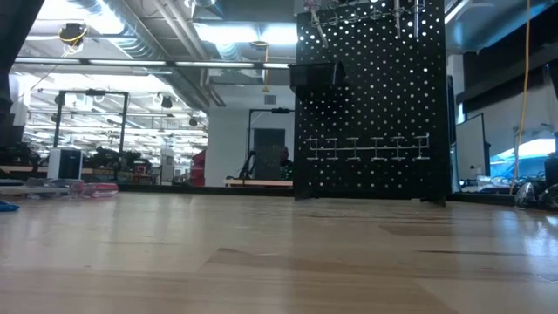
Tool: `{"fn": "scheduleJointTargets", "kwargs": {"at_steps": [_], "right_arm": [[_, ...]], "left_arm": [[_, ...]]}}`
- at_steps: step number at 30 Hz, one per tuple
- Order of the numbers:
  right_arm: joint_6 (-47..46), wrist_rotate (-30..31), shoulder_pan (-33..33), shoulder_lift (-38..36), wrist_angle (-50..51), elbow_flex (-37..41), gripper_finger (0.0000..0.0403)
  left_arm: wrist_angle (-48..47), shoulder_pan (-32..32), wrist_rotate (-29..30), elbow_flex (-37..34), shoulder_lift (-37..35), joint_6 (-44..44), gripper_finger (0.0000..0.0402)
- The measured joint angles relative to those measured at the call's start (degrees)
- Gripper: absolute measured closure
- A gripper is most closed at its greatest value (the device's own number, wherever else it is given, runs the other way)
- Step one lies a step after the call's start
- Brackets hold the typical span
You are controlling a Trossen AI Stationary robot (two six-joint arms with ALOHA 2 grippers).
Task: Hang tools onto peg board
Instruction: Hang the bottom blue screwdriver on the black pegboard
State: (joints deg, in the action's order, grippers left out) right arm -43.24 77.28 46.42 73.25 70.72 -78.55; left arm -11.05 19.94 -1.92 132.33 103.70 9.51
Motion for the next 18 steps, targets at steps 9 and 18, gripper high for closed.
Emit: {"fn": "scheduleJointTargets", "kwargs": {"at_steps": [9, 18], "right_arm": [[-0.7, -0.5, 0.0, 0.0, -0.2, 0.0, 0.0393], [-1.6, -1.4, 0.0, 0.0, -0.3, 0.0, 0.0393]], "left_arm": [[0.8, -0.2, -1.5, 0.0, -1.2, -1.2, 0.0249], [-2.2, -0.2, -2.0, 0.0, -1.0, -1.6, 0.0249]]}}
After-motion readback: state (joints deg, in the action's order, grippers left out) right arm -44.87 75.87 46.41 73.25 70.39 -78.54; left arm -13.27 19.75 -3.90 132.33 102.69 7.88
